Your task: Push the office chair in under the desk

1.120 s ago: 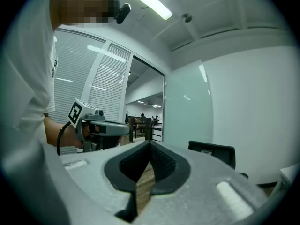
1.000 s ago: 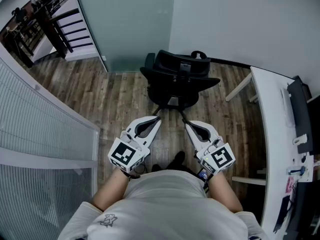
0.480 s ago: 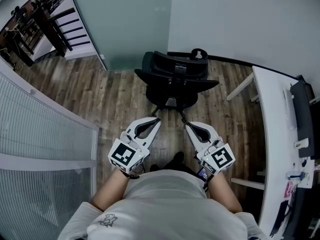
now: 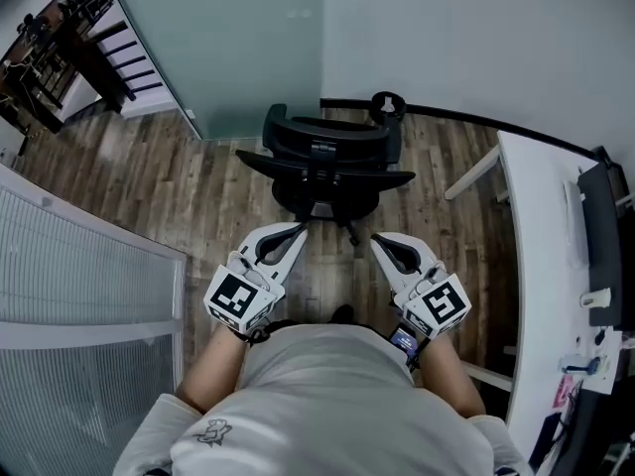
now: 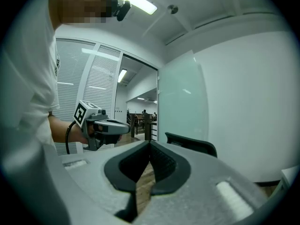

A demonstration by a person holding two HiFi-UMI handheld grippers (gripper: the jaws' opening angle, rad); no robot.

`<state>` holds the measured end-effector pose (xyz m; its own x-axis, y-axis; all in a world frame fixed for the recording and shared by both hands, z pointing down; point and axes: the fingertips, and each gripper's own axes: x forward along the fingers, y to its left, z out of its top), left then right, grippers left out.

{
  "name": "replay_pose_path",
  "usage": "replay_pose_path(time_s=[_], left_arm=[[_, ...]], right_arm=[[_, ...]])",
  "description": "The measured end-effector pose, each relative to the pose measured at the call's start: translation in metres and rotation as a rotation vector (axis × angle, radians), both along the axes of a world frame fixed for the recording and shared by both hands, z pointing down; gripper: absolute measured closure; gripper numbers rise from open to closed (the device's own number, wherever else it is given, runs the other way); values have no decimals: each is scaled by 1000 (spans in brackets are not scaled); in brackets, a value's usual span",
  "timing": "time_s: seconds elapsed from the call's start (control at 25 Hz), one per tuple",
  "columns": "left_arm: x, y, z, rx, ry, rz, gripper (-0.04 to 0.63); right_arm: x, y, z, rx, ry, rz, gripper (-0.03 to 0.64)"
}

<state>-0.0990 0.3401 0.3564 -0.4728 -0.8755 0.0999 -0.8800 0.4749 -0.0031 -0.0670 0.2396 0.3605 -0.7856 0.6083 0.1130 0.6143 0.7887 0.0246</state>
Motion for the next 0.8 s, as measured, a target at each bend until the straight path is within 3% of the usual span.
replay_pose_path(time_s=[0.28,0.6,0.8], left_arm=[[-37,-16,12,-19,20,-47,597],[-86,-31,30,-76,7,-24,597],[-124,-31,61,-207,-15,-10,597]], right_arm=[[-32,-35,8,-2,20,-11,614],[-72,-51,23,27,44,-30,614],[-105,-66,38,39,78,-29,614]])
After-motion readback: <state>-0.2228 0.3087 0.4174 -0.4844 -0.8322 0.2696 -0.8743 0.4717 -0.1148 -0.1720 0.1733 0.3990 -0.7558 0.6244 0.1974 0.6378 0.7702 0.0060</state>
